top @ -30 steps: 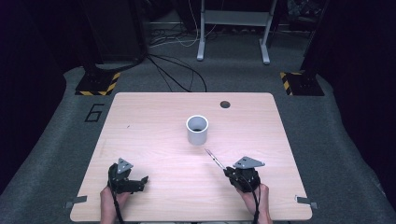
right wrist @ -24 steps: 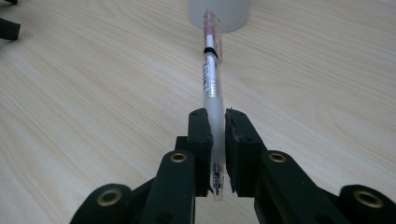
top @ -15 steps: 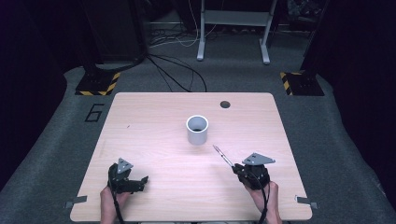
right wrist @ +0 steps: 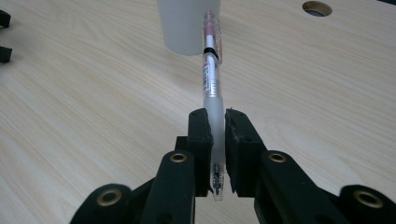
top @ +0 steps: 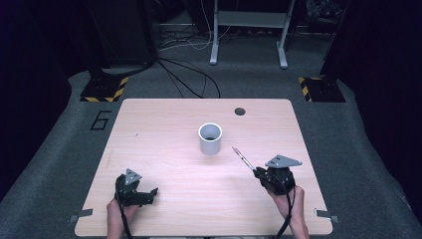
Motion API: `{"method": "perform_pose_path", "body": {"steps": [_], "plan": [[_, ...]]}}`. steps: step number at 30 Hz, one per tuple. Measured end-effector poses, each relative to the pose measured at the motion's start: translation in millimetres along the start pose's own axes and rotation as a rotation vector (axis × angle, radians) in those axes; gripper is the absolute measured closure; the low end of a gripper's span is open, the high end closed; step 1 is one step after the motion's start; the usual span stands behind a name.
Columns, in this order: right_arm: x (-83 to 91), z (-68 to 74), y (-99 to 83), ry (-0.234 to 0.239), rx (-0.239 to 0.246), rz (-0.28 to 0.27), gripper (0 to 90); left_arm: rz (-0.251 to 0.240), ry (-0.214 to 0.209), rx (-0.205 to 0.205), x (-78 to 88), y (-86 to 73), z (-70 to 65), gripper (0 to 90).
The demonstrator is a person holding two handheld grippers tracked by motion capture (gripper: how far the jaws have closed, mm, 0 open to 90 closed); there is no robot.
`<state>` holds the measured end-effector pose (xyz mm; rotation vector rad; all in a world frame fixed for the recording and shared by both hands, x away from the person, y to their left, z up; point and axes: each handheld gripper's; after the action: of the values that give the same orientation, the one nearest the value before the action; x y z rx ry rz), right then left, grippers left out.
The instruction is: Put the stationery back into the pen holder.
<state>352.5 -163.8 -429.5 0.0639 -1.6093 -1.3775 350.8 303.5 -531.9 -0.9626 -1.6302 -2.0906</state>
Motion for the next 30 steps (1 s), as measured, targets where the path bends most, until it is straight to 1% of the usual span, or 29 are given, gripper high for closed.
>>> {"method": "perform_pose_path", "body": {"steps": [1,2,4,7,8,9,12,19,23,24,25,26,27,28,29,30], "plan": [[1.1,-1.8,1.7,-0.001,0.010,0.001,81.2,0.000,0.000,0.000,0.0,0.0,0.0,2.1],[2.0,-2.3,3.1,-0.004,0.001,-0.005,81.2,0.000,0.000,0.000,0.0,0.0,0.0,2.0],[5.9,-4.3,8.5,-0.004,0.001,-0.004,81.2,0.000,0.000,0.000,0.0,0.0,0.0,2.1],[8.3,-5.7,12.2,-0.010,0.009,-0.008,81.2,0.000,0.000,0.000,0.0,0.0,0.0,2.1],[10.5,-6.9,16.7,-0.013,0.019,-0.009,81.2,0.001,0.000,0.000,0.1,0.1,0.0,2.0],[10.5,-6.9,16.7,-0.013,0.019,-0.009,81.2,0.000,0.000,0.001,0.0,0.0,-0.1,2.0],[14.2,-7.7,24.1,-0.014,0.025,-0.014,81.2,0.000,0.000,0.000,0.0,0.0,0.0,2.1],[19.3,-12.7,40.1,-0.007,0.041,-0.023,81.2,0.000,0.000,0.000,0.0,0.0,0.0,2.1],[20.6,-14.2,49.9,-0.006,0.048,-0.027,81.2,0.001,0.000,0.000,0.0,0.0,0.0,2.1],[20.8,-15.2,52.7,-0.002,0.059,-0.023,81.2,0.000,0.000,0.000,0.0,0.0,0.0,2.1],[20.5,-15.4,56.2,0.001,0.060,-0.026,81.2,0.000,0.000,0.000,0.0,0.0,0.0,2.1],[19.5,-16.1,61.7,0.003,0.067,-0.015,81.2,0.001,0.000,0.000,0.0,0.1,0.0,2.1],[19.5,-16.1,61.7,0.003,0.067,-0.015,81.2,0.001,0.000,0.000,0.0,0.1,0.0,2.1],[17.7,-16.2,68.0,0.008,0.071,-0.005,81.2,0.001,0.000,0.001,0.0,0.1,0.0,2.1],[17.7,-16.2,68.0,0.008,0.071,-0.005,81.2,0.001,0.000,0.001,0.0,0.1,0.0,2.1],[15.0,-18.0,73.6,0.017,0.091,0.003,81.2,0.001,0.000,0.001,0.0,0.1,-0.1,2.0]]}}
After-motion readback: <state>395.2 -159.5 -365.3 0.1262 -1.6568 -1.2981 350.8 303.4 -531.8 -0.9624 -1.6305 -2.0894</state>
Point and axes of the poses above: each handheld gripper's, and its own axes: x roughly backward along the jaws, y roughly out of its top, z roughly to its left, and after that the axes turned 10 degrees about y, right-handed
